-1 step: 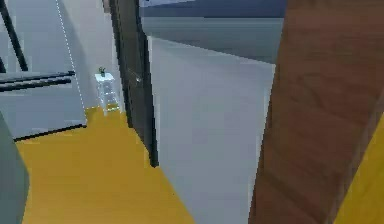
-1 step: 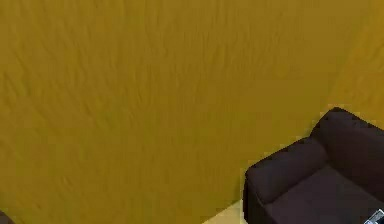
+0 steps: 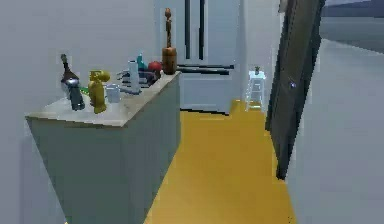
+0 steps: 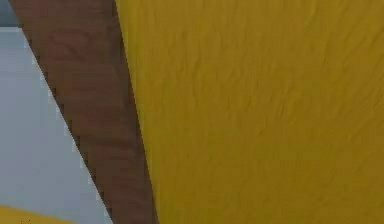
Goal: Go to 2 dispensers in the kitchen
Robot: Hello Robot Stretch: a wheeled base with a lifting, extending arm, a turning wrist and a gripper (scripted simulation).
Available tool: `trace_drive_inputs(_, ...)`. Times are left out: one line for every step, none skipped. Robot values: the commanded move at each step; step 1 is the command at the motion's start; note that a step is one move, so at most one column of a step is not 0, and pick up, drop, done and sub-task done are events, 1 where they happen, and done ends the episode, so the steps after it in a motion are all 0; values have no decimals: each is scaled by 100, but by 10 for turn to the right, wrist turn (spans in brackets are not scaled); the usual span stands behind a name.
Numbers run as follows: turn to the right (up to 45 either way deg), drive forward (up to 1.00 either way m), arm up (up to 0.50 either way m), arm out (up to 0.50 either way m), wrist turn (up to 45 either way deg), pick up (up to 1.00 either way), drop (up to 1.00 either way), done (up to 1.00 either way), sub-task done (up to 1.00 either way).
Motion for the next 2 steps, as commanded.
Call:
trace_drive_inputs(0,60,0,0,0,0,0,0,0)
trace_drive_inputs(-420,0,0,0,0,0,0,0,0)
